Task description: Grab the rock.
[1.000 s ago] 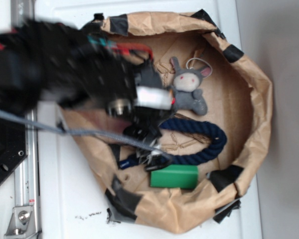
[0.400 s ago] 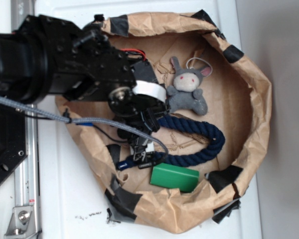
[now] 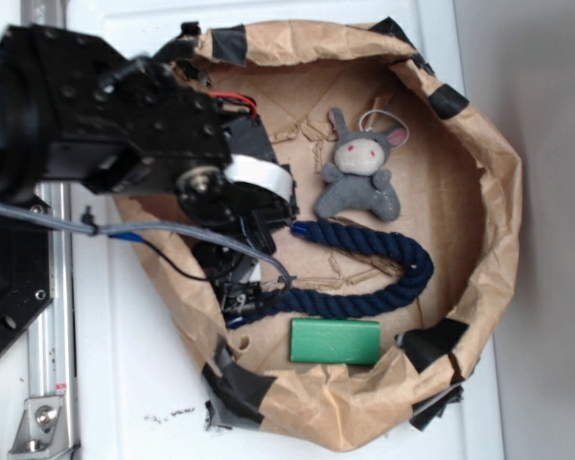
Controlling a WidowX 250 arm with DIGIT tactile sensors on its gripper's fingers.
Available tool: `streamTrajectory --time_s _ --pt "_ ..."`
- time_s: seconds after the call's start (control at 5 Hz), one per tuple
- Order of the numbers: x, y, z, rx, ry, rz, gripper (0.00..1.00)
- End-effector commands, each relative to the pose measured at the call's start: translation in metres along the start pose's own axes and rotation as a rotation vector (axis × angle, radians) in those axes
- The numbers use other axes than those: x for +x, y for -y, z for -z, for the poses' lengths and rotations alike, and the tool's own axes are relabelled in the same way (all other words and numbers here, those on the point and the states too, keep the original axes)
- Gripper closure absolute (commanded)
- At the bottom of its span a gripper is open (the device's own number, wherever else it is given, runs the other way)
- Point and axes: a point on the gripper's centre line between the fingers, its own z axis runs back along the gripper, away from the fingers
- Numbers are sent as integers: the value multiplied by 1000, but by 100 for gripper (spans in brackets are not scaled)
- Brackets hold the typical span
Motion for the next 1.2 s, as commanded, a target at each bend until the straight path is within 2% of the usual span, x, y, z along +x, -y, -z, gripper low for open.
streamTrajectory --time_s 0.0,0.4,0.8,1.0 --pt "0 -12 -33 0 81 -36 0" --pt "5 -13 -20 -6 48 -53 0" --pt "10 -17 -8 6 59 -24 0" --pt "11 -26 5 11 28 -14 0"
